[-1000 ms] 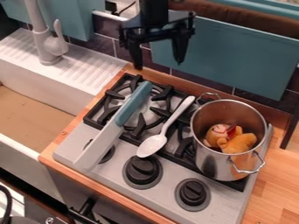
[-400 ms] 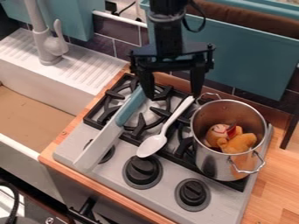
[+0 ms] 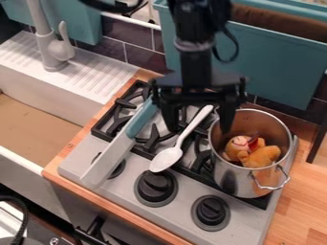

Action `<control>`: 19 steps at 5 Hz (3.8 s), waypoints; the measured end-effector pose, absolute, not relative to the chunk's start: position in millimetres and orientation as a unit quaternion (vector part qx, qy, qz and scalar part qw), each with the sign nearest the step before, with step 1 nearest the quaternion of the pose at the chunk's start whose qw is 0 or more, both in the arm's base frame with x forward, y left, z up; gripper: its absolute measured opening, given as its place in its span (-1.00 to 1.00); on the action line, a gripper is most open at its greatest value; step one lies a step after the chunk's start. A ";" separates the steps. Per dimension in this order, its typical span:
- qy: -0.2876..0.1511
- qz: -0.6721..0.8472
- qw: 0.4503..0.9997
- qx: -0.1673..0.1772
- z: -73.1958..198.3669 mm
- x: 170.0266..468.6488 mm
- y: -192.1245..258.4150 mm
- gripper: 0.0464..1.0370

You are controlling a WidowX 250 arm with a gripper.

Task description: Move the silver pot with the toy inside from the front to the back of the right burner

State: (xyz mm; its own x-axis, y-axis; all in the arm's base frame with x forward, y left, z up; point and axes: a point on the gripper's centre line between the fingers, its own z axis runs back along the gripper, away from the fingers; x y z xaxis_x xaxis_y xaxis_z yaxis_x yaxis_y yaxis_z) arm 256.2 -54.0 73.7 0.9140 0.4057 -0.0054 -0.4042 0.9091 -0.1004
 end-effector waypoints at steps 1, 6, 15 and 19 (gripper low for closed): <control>-0.025 0.223 0.974 -0.042 65.6 254.6 -58.1 0.92; -0.046 0.244 0.968 -0.032 32.7 258.2 -65.6 0.31; -0.106 0.204 0.973 0.030 43.2 312.9 -25.7 -0.98; -0.090 0.228 0.969 0.007 40.0 307.7 -29.0 -0.57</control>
